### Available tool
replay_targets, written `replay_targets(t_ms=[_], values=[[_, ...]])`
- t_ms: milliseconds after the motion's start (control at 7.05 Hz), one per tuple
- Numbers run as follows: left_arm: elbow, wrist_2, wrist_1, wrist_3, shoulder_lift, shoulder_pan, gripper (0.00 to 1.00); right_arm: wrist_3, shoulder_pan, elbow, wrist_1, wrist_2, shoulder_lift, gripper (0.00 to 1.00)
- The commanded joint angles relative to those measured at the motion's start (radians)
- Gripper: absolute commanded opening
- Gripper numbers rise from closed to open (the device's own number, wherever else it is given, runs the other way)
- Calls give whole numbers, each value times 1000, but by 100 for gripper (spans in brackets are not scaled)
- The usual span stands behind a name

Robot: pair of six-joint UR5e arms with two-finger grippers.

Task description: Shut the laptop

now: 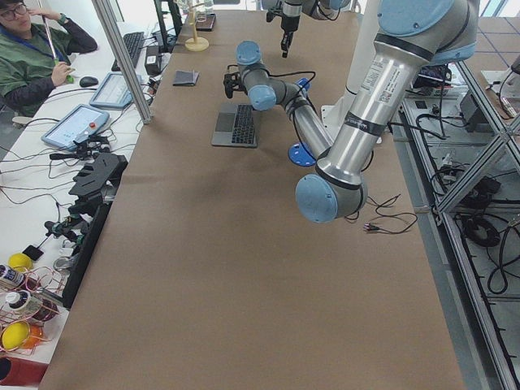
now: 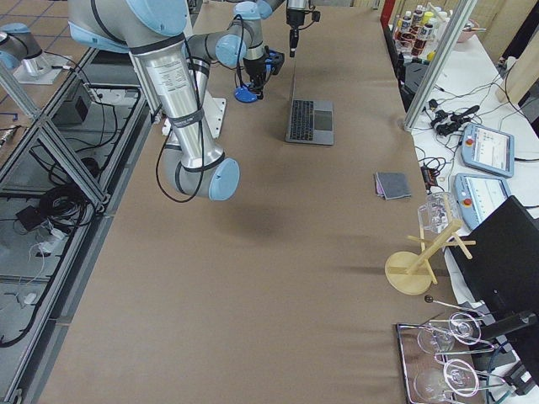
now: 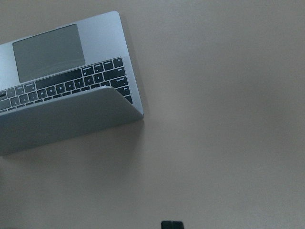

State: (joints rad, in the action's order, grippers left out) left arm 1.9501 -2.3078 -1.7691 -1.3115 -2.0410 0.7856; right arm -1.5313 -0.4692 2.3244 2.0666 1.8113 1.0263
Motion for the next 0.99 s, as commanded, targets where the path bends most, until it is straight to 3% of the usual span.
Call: replay_targets(t_ms=[0, 567, 851], values=[[-3, 45, 17, 1, -5, -38, 0, -4, 10, -29, -32, -3, -9, 0], [0, 77, 17, 1, -1, -54, 0, -4, -25, -212, -216, -35, -51, 0], [1, 83, 17, 1, -2, -54, 0, -4, -55, -290, -227, -33, -110, 0]])
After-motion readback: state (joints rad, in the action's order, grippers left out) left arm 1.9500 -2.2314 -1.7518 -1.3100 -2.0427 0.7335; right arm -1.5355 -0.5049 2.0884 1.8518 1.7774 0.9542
